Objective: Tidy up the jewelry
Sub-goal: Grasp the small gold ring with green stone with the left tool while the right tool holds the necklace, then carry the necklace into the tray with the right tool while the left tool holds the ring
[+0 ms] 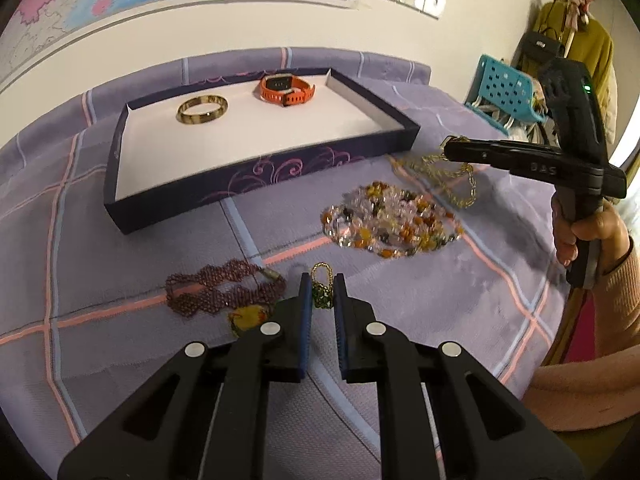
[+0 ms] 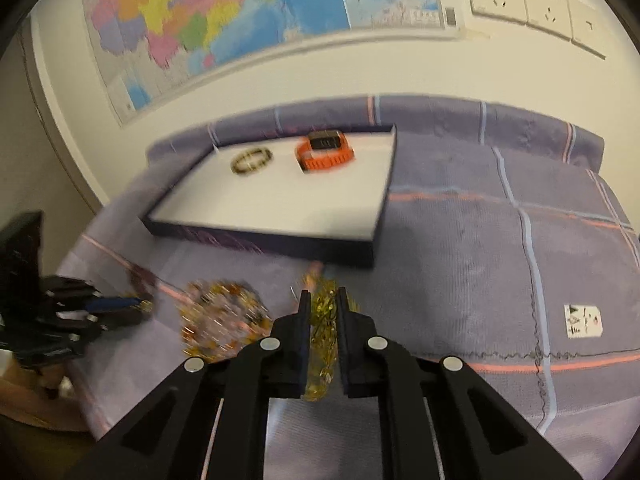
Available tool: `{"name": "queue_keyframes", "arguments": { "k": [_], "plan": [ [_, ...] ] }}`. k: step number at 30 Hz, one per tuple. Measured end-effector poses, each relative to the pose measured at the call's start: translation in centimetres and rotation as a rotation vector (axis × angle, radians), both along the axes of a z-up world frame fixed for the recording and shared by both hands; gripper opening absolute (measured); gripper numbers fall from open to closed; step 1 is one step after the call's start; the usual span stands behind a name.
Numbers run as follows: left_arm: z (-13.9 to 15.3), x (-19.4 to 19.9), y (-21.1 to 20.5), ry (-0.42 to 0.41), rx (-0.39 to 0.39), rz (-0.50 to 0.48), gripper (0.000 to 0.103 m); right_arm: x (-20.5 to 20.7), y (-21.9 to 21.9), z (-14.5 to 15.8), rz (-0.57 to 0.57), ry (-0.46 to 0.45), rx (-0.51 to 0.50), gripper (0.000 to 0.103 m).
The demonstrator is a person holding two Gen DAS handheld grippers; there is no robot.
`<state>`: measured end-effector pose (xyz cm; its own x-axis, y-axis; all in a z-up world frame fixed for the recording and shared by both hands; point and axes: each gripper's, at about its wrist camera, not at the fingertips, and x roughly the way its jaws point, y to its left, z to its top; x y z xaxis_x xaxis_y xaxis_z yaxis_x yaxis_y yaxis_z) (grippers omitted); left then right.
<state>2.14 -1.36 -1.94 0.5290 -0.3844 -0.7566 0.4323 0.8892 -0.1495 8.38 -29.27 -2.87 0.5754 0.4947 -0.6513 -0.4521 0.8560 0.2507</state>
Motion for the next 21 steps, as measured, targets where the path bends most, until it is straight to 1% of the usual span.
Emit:
{"name": "queue_keyframes", "arguments": {
  "k": [5, 11, 15, 21],
  "plan": [
    [1.2, 0.5, 0.4, -0.023, -0.025, 0.012, 0.011, -0.7, 0.3, 3.1, 0.026, -0.068, 0.043, 0.01],
    [3.5, 1.9, 0.9, -0.064, -0.05, 0.031, 0.011, -0.5, 0.9, 6.3, 0.06, -0.142, 0.067, 0.009],
    [4.8, 3.1, 1.3, -0.094, -0.043, 0.051, 0.011, 0.2, 1.4, 7.7, 0.071, -0.173, 0.078, 0.009],
    [5.9, 5.6, 2.1, -0.108, -0.041, 0.085, 0.011, 2.1, 2.3, 9.8, 0.083, -0.217, 0.087, 0.009]
  ]
}}
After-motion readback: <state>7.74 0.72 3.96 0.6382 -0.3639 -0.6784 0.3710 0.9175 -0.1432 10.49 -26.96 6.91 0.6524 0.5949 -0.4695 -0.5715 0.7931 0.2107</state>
